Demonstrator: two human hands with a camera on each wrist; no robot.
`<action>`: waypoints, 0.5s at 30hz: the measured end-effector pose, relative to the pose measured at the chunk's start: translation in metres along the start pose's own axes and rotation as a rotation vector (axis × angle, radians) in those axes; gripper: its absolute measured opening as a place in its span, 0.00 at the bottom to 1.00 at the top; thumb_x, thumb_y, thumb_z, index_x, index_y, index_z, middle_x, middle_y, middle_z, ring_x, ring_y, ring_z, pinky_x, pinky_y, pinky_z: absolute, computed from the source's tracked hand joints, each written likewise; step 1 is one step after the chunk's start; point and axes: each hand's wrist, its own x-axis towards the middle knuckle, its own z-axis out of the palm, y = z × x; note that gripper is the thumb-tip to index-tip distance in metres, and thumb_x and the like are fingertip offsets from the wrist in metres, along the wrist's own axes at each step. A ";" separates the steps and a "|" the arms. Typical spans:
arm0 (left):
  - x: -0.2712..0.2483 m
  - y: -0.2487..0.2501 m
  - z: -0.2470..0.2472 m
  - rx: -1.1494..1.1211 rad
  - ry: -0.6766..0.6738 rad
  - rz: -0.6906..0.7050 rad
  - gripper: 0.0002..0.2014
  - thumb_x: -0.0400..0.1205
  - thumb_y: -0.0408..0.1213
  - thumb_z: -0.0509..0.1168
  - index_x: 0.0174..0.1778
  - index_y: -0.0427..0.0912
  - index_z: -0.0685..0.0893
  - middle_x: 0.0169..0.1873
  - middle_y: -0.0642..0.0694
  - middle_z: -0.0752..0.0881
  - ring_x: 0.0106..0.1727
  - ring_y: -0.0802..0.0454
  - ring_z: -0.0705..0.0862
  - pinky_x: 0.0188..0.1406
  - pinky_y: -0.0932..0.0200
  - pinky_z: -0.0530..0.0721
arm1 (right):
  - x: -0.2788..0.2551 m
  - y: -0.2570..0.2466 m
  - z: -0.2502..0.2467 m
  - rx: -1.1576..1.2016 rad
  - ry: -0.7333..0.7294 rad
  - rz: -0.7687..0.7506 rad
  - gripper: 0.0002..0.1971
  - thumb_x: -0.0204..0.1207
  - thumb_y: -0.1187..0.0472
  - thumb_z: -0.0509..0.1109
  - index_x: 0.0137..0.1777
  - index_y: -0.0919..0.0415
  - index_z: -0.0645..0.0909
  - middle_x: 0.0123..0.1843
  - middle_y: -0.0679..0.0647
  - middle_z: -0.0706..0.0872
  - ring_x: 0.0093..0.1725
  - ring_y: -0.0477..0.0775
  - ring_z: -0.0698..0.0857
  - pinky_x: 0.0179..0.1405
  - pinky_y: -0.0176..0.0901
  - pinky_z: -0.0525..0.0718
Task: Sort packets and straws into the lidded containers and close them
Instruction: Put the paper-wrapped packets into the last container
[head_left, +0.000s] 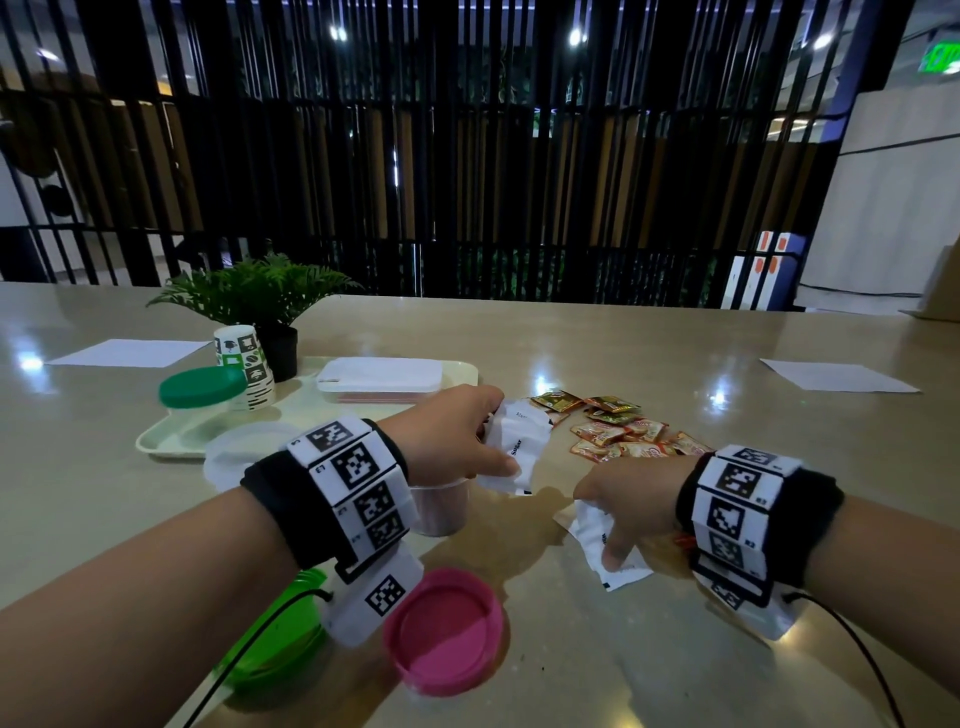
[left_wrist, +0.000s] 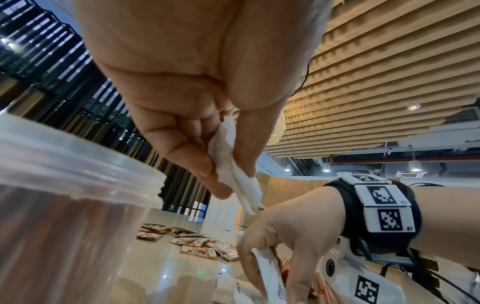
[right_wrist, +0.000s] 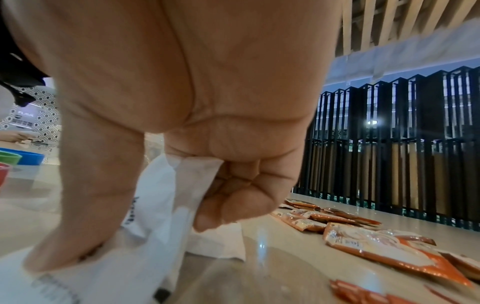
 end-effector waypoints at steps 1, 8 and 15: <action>0.000 -0.002 0.000 0.005 0.001 -0.005 0.18 0.75 0.43 0.76 0.54 0.38 0.82 0.49 0.41 0.88 0.50 0.42 0.87 0.55 0.38 0.84 | 0.001 0.000 0.000 0.004 -0.002 -0.001 0.28 0.72 0.51 0.77 0.69 0.59 0.75 0.64 0.53 0.82 0.60 0.54 0.80 0.57 0.45 0.79; -0.005 -0.015 -0.010 -0.040 0.052 -0.020 0.14 0.75 0.40 0.77 0.45 0.35 0.83 0.42 0.35 0.87 0.38 0.47 0.81 0.40 0.53 0.79 | -0.003 0.005 -0.008 0.068 0.016 0.024 0.22 0.73 0.48 0.75 0.64 0.55 0.76 0.57 0.49 0.82 0.49 0.48 0.81 0.44 0.39 0.77; -0.021 -0.045 -0.045 -0.100 0.143 -0.045 0.12 0.77 0.36 0.75 0.53 0.38 0.84 0.45 0.42 0.89 0.47 0.46 0.88 0.52 0.44 0.87 | -0.002 0.008 -0.033 0.340 0.076 -0.003 0.09 0.76 0.54 0.73 0.48 0.56 0.77 0.41 0.49 0.85 0.31 0.45 0.83 0.31 0.36 0.81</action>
